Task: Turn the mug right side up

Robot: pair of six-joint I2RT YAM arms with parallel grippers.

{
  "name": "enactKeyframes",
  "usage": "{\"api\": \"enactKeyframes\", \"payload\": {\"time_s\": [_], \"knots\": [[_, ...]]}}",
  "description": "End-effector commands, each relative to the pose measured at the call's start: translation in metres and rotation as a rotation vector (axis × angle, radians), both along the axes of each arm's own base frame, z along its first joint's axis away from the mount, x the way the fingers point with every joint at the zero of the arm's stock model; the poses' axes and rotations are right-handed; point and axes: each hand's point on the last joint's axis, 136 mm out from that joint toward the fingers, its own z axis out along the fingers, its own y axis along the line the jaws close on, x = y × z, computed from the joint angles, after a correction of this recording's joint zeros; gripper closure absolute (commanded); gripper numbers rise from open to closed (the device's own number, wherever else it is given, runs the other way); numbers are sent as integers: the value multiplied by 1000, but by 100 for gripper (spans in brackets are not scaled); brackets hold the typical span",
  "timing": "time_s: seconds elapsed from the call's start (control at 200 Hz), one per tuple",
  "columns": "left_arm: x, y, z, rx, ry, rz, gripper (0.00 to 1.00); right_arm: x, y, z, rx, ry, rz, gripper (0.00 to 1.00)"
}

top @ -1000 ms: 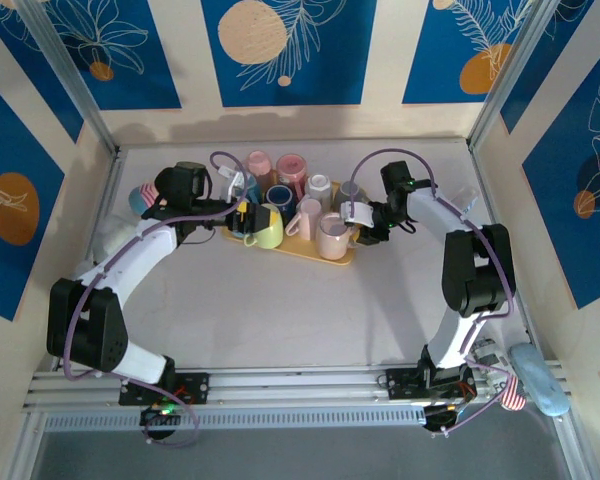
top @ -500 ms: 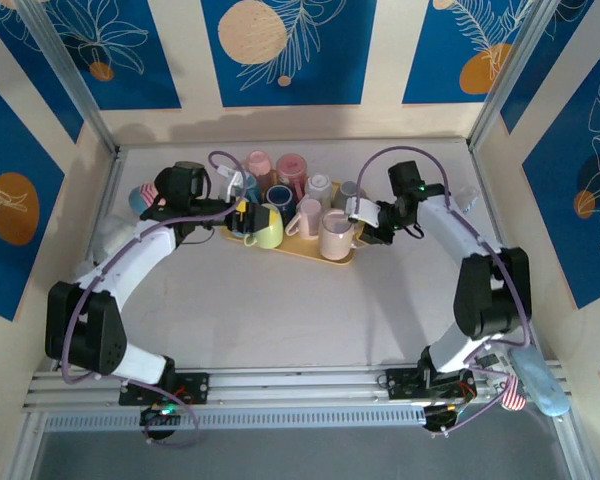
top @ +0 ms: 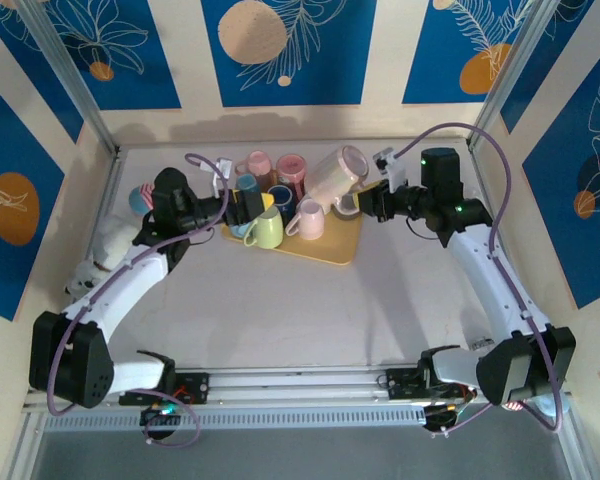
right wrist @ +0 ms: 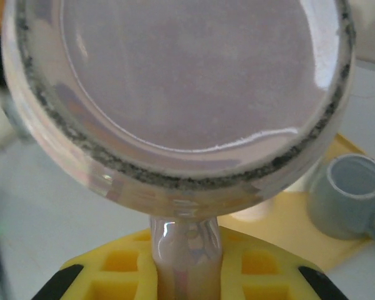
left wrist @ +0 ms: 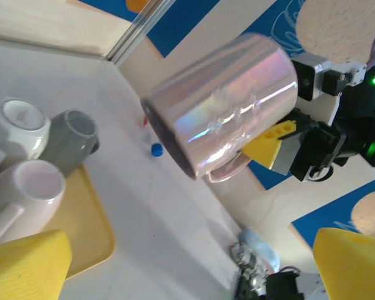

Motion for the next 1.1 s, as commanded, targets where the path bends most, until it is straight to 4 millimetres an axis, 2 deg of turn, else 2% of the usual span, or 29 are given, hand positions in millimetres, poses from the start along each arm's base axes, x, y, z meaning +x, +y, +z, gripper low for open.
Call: {"api": "enactKeyframes", "payload": {"time_s": [0.0,0.105,0.33,0.505,0.76,1.095], "knots": [[-7,-16,28,-106,-5,-17,3,-6,16,82,385,-10,-10,100],[-1,-27,29,-146,68,24,7,-4,21,98,548,11,-23,100],[1,-49,57,-376,112,23,11,1,38,102,700,64,-70,100],[4,-62,51,-468,160,24,15,7,41,105,784,90,-94,100],[4,-75,51,-488,191,8,24,7,48,103,805,109,-80,100],[13,-77,58,-520,197,29,37,1,58,100,811,118,-50,100]]}}
